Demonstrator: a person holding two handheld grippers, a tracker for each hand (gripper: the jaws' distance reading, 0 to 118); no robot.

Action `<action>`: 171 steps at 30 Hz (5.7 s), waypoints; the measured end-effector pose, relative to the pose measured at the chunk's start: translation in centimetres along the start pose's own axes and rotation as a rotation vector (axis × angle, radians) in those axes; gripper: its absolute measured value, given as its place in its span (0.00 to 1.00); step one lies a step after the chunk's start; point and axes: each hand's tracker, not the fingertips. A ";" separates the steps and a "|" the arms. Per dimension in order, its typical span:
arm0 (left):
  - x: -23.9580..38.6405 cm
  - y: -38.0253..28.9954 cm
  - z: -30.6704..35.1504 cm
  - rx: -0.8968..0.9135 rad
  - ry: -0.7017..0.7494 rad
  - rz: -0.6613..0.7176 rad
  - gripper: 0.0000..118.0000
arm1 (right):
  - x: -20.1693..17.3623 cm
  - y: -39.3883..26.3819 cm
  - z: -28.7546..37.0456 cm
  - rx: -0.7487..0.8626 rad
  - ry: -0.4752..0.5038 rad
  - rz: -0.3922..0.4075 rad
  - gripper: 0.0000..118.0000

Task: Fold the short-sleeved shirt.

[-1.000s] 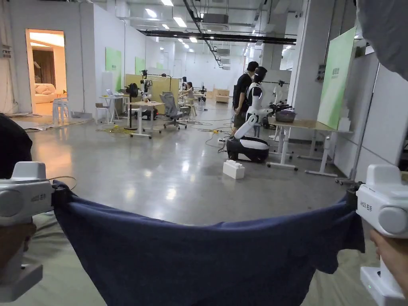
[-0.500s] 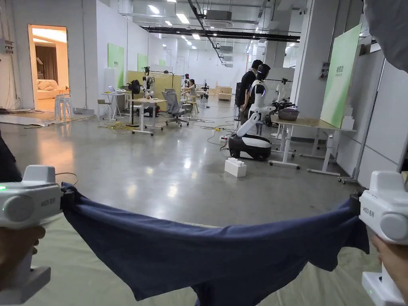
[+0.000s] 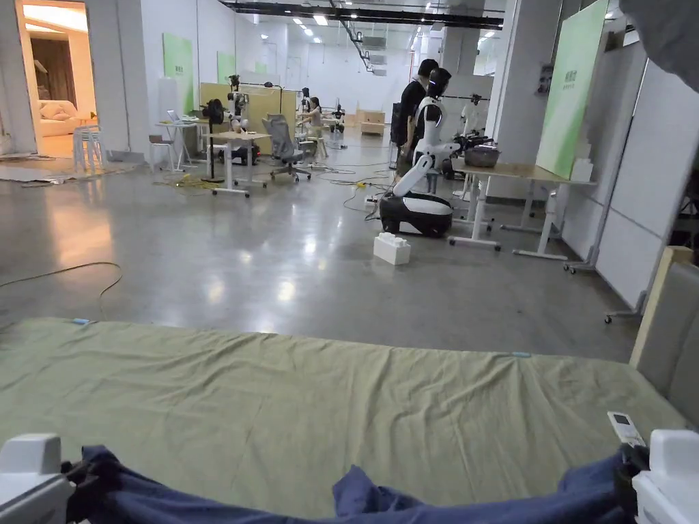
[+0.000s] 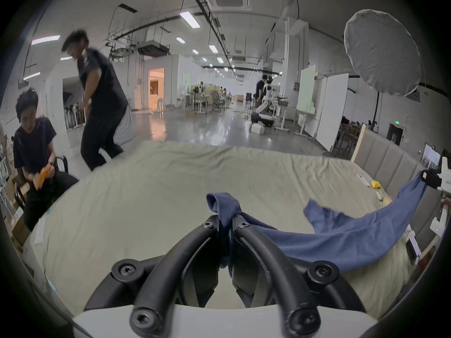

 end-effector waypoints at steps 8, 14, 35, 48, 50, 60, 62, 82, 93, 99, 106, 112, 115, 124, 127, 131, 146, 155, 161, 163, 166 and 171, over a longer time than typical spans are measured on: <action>-2.7 -10.9 1.4 -0.221 0.011 0.067 0.07 | -1.0 -10.8 4.1 -0.206 0.024 0.052 0.06; -4.1 -15.8 1.5 -0.352 0.026 0.101 0.08 | -1.5 -16.9 4.4 -0.348 0.014 0.025 0.06; 0.5 -13.1 2.8 -0.156 0.115 0.020 0.59 | -10.2 -12.6 7.3 -0.055 0.134 0.030 0.60; 12.1 -8.9 5.6 0.232 0.035 -0.107 0.02 | -15.7 -7.4 7.7 0.221 0.115 -0.115 0.04; 12.7 -8.3 5.5 0.262 0.026 -0.129 0.01 | -15.5 -7.1 7.7 0.238 0.118 -0.124 0.02; 12.4 -6.5 4.5 0.276 0.045 -0.132 0.00 | -14.6 -5.2 7.4 0.257 0.093 -0.133 0.00; 11.3 -6.7 4.1 0.239 0.054 -0.123 0.00 | -14.4 -5.0 7.1 0.254 0.098 -0.127 0.00; -4.8 -13.2 -2.8 -0.438 0.115 0.184 0.56 | -14.8 -8.0 3.6 0.095 0.152 -0.083 0.00; -8.4 -15.9 -7.8 -0.605 0.157 0.189 0.57 | -15.1 -9.6 2.6 0.036 0.152 -0.069 0.01; -5.3 -16.5 -7.4 -0.579 0.141 0.061 0.23 | -15.6 -10.2 1.7 0.011 0.158 -0.070 0.00; -4.4 -16.4 -7.4 -0.585 0.102 0.054 0.04 | -16.0 -10.5 -0.9 -0.043 0.194 -0.078 0.01; -4.4 -15.3 -5.3 -0.497 0.077 0.055 0.04 | -14.5 -9.4 -8.6 -0.214 0.261 -0.027 0.17; -4.4 -14.8 -4.4 -0.457 0.091 0.097 0.04 | -14.0 -8.9 -14.0 -0.336 0.314 -0.001 0.44; -3.5 -14.4 -4.5 -0.448 0.093 0.145 0.04 | -16.4 -8.6 -26.0 -0.499 0.400 0.233 0.69; -2.8 -14.6 -4.8 -0.454 0.085 0.136 0.04 | -17.4 -9.1 -28.7 -0.545 0.433 0.224 0.71; -2.5 -14.9 -5.2 -0.461 0.093 0.115 0.04 | -18.6 -10.2 -31.5 -0.580 0.444 0.241 0.71; -2.7 -14.9 -5.2 -0.448 0.126 0.103 0.04 | -21.7 -10.1 -31.0 -0.533 0.479 0.325 0.03; -2.4 -12.3 -4.1 -0.349 0.126 0.112 0.03 | -17.6 -6.3 -24.2 -0.316 0.373 0.169 0.03; -1.0 -7.8 -3.3 -0.237 0.073 0.073 0.03 | -12.8 -1.3 -18.1 -0.166 0.291 0.113 0.03; -0.4 -5.7 -3.1 -0.194 0.058 0.076 0.03 | -11.0 0.6 -16.3 -0.118 0.263 0.106 0.03; 0.8 -2.0 -3.0 -0.114 0.047 0.038 0.03 | -8.4 3.4 -13.9 -0.044 0.216 0.091 0.03; 3.1 5.6 -2.5 0.002 0.005 0.005 0.03 | -3.8 8.8 -9.8 0.080 0.128 0.065 0.03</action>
